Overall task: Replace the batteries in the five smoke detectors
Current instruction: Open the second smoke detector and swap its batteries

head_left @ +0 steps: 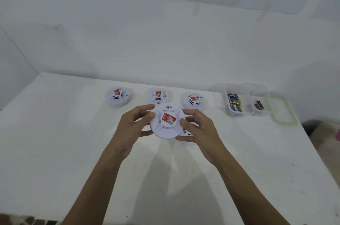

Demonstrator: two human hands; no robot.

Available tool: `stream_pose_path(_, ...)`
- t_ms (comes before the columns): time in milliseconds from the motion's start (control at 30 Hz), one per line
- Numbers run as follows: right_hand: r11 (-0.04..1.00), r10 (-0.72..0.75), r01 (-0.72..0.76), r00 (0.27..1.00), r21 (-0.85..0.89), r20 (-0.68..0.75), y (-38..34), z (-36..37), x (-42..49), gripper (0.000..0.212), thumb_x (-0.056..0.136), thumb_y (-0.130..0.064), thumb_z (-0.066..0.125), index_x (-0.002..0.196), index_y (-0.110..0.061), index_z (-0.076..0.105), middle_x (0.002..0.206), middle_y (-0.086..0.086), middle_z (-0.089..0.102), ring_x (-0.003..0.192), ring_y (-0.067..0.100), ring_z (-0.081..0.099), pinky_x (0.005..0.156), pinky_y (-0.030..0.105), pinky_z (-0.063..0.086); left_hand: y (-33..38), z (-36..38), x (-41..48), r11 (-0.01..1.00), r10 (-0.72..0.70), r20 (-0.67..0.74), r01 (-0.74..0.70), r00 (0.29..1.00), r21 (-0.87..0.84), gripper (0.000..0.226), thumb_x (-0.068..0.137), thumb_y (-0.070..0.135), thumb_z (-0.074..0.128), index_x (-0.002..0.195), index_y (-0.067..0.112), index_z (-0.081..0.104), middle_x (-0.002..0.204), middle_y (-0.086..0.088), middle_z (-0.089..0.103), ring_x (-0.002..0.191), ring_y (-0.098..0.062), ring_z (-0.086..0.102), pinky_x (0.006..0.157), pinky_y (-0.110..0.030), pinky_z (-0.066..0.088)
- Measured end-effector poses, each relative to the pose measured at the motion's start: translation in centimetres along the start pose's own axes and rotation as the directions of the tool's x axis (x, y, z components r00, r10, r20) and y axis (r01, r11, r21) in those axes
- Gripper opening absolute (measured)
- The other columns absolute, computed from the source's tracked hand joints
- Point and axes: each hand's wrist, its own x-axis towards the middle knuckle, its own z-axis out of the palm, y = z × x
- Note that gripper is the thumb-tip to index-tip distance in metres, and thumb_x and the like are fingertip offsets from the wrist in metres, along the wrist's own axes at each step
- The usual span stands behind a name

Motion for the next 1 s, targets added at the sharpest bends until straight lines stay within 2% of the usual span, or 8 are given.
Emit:
stream_pose_path(300,0.988,-0.051,0.028,0.988,-0.155,-0.143,4.0,6.2,3.0,0.022,0.089,-0.015,0.066,0.11,-0.013,0.064,0.099,0.004,0.068,0.09,0.02,0.069,0.072,0.037,0.061,-3.2,-4.3,1.2,0.997,-0.016,-0.234,0.035,0.972,0.076,0.015,0.093,0.017,0.062,0.107,0.013,0.067,0.105,-0.005,0.07,0.095,-0.02,0.068,0.067,-0.028,0.059)
stream_pose_path(400,0.978,-0.046,0.009,0.984,-0.21,-0.172,6.0,7.9,4.1,0.022,0.089,-0.017,0.065,0.111,-0.012,0.067,0.1,0.003,0.071,0.09,0.016,0.069,0.067,0.03,0.061,-4.9,-5.6,1.5,0.99,-0.031,-0.248,0.065,0.968,0.128,0.016,0.093,0.016,0.061,0.108,0.015,0.068,0.106,-0.002,0.07,0.093,-0.016,0.069,0.07,-0.029,0.06)
stream_pose_path(500,0.969,-0.019,-0.028,0.982,-0.246,-0.187,7.3,9.0,4.7,0.022,0.089,-0.016,0.063,0.11,-0.01,0.069,0.092,0.001,0.072,0.084,0.014,0.069,0.067,0.033,0.061,-6.6,-6.6,1.9,0.981,-0.066,-0.255,0.11,0.965,0.158,0.019,0.093,0.015,0.061,0.11,0.016,0.068,0.104,-0.004,0.07,0.091,-0.018,0.07,0.073,-0.033,0.06)
stream_pose_path(567,0.961,-0.009,-0.043,0.983,-0.272,-0.186,7.9,9.4,4.9,0.02,0.09,-0.013,0.061,0.108,-0.01,0.07,0.087,-0.001,0.071,0.08,0.013,0.069,0.067,0.034,0.061,-7.5,-7.0,2.1,0.973,-0.076,-0.255,0.127,0.964,0.192,0.02,0.092,0.013,0.061,0.11,0.017,0.068,0.102,-0.005,0.07,0.092,-0.019,0.069,0.071,-0.03,0.059)
stream_pose_path(700,0.936,0.005,-0.066,0.985,-0.346,-0.175,8.8,9.8,5.3,0.02,0.09,-0.013,0.06,0.107,-0.011,0.071,0.088,0.003,0.071,0.077,0.015,0.069,0.068,0.038,0.061,-8.7,-7.5,2.6,0.957,-0.095,-0.257,0.159,0.962,0.243,0.022,0.091,0.013,0.061,0.111,0.015,0.07,0.099,-0.005,0.071,0.091,-0.02,0.069,0.068,-0.029,0.06)
stream_pose_path(867,0.89,0.016,-0.093,0.985,-0.447,-0.173,10.5,9.8,5.9,0.024,0.088,-0.023,0.06,0.109,-0.015,0.07,0.093,0.002,0.071,0.083,0.016,0.067,0.077,0.04,0.059,-9.6,-7.9,2.8,0.924,-0.076,-0.256,0.165,0.964,0.345,0.02,0.09,0.013,0.06,0.106,0.019,0.07,0.097,-0.002,0.071,0.089,-0.019,0.069,0.073,-0.035,0.061)
stream_pose_path(1000,0.877,0.006,-0.087,0.985,-0.473,-0.17,11.0,9.9,6.0,0.022,0.09,-0.025,0.059,0.106,-0.015,0.07,0.09,-0.001,0.071,0.083,0.016,0.067,0.077,0.041,0.058,-10.1,-7.9,2.9,0.89,-0.034,-0.266,0.15,0.963,0.431,0.021,0.09,0.019,0.06,0.109,0.022,0.069,0.104,-0.002,0.069,0.092,-0.017,0.067,0.078,-0.038,0.059)
